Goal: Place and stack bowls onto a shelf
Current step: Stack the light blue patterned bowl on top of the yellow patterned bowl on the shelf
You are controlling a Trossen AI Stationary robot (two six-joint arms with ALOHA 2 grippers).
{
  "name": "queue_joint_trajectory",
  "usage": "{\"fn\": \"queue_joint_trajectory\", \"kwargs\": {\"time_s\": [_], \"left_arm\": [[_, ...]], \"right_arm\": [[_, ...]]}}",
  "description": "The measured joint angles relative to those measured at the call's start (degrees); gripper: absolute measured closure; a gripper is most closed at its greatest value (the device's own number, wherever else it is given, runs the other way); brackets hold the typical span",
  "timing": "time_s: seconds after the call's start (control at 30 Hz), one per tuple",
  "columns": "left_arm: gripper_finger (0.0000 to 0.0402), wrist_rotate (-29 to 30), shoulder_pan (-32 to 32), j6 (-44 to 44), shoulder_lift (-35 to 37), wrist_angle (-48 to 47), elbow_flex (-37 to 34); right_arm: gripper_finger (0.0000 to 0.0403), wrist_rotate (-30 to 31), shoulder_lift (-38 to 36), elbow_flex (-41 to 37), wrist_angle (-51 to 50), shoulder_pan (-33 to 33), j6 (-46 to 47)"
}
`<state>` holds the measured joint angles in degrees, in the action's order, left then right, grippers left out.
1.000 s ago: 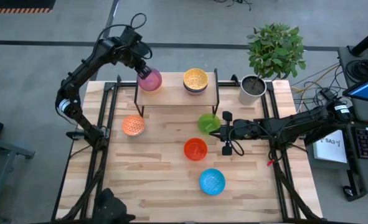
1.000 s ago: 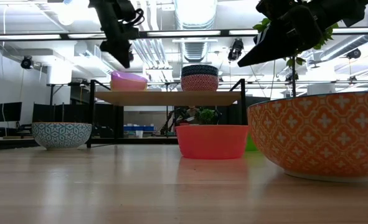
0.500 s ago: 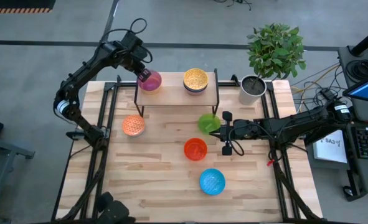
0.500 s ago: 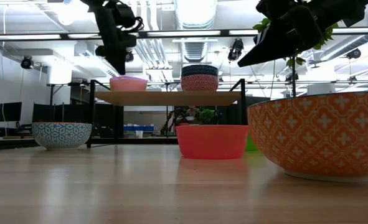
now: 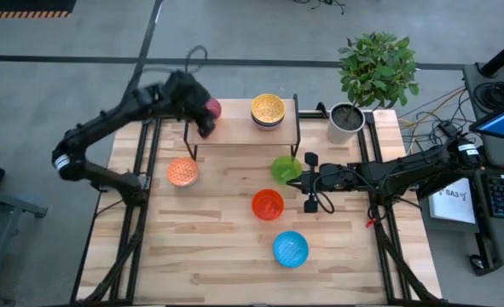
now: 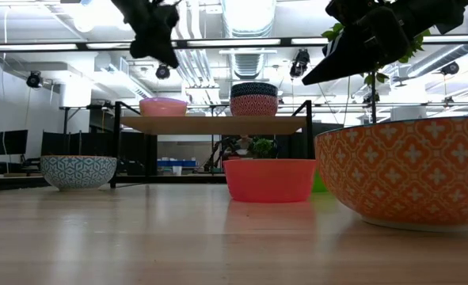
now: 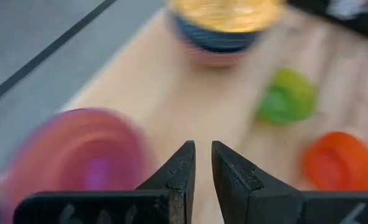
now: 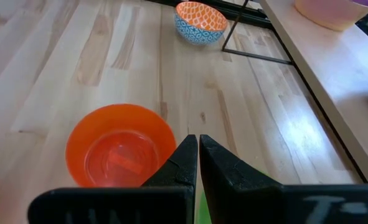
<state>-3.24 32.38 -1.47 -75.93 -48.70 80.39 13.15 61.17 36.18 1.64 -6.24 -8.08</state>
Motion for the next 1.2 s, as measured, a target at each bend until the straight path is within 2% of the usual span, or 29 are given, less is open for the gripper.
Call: {"fn": "queue_joint_trajectory", "kwargs": {"time_s": [0.27, 0.43, 0.57, 0.73, 0.87, 0.97, 1.2], "left_arm": [[0.0366, 0.0, -18.7, -2.0, 9.3, 24.4, -20.4], [0.0366, 0.1, -28.7, 3.8, 11.9, 42.4, -32.0], [0.0366, 0.1, -32.9, 9.0, 12.3, 52.2, -38.0], [0.0366, 0.4, -33.3, 11.4, 12.7, 52.8, -39.1], [0.0366, 1.8, -33.1, 12.8, 14.6, 47.7, -38.1], [0.0366, 1.8, -33.1, 13.0, 16.7, 44.2, -37.9], [0.0366, 1.8, -33.1, 12.1, 20.8, 44.3, -40.7]], "right_arm": [[0.0394, 0.3, 0.0, 0.0, 0.8, 0.0, 2.3], [0.0394, 0.4, 0.0, 0.0, 0.9, 0.0, 8.8], [0.0394, 0.4, 0.0, 0.1, 0.8, 0.0, 12.5], [0.0394, 0.4, 0.0, 2.3, 0.9, 0.0, 13.5], [0.0394, 0.4, 1.0, 4.9, 1.1, 0.0, 13.4], [0.0394, 0.4, 3.5, 6.8, 0.8, 0.0, 11.3], [0.0394, 0.4, 8.8, 10.6, 0.3, 0.1, 7.5]]}}
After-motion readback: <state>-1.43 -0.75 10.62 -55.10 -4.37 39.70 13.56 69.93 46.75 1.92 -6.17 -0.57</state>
